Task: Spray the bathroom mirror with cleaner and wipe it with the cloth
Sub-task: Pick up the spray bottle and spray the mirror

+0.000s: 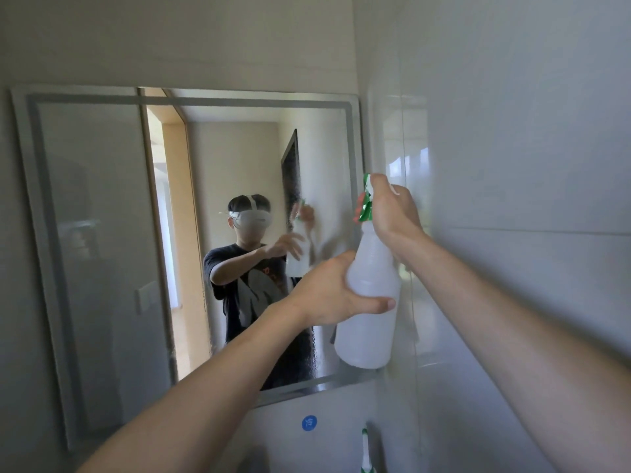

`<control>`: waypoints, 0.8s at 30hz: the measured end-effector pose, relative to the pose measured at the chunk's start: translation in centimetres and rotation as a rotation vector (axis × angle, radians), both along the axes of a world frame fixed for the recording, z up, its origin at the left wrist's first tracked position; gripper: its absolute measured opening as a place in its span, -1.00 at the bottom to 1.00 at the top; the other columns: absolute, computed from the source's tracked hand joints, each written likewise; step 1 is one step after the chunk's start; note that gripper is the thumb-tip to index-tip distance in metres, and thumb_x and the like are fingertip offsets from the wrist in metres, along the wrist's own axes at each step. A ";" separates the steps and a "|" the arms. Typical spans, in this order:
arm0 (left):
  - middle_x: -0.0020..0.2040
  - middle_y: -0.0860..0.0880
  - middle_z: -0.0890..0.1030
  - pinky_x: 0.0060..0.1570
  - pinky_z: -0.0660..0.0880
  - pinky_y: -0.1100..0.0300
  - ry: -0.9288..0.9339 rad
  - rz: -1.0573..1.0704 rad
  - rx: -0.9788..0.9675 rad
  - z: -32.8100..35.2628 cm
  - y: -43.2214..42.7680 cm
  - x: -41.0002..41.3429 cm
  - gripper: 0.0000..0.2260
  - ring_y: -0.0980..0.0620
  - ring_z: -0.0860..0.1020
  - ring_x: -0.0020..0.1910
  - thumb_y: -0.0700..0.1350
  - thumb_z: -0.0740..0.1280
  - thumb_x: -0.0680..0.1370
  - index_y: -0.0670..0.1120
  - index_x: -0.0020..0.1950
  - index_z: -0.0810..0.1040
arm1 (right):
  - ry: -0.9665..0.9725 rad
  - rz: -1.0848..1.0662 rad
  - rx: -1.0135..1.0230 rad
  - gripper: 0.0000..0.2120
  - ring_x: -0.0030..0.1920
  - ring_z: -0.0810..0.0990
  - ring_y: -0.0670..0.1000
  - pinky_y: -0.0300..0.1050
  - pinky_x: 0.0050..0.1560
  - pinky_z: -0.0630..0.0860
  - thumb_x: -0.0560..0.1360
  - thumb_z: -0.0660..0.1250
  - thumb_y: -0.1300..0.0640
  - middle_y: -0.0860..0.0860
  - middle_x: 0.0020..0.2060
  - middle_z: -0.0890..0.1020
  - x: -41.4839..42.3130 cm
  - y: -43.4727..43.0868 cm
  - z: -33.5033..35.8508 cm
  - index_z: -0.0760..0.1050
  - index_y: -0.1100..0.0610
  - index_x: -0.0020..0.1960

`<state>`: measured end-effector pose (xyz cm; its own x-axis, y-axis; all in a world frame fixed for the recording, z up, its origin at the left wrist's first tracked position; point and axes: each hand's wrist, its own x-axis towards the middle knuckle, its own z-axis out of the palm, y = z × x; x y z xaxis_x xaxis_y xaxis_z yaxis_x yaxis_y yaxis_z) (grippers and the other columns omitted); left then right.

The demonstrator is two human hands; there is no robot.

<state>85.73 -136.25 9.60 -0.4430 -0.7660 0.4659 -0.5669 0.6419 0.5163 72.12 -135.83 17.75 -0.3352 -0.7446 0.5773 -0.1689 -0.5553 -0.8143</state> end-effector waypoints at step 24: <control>0.04 0.15 0.70 0.13 0.63 -0.03 -0.012 0.036 -0.180 9.2 0.9 -1.2 -0.46 0.10 0.68 0.04 0.30 0.54 0.23 0.14 0.12 0.53 | -0.052 0.021 -0.129 -0.55 -0.38 0.63 0.10 0.03 -0.09 0.60 0.39 0.14 -0.11 0.11 -0.32 0.67 -1.0 -0.4 9.3 0.55 0.25 -0.05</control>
<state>84.54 -135.39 18.81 -0.4233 -0.6863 0.5914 -0.5964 0.7025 0.3883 71.09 -136.21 27.06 -0.3524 -0.6723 0.6510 -0.1155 -0.6591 -0.7432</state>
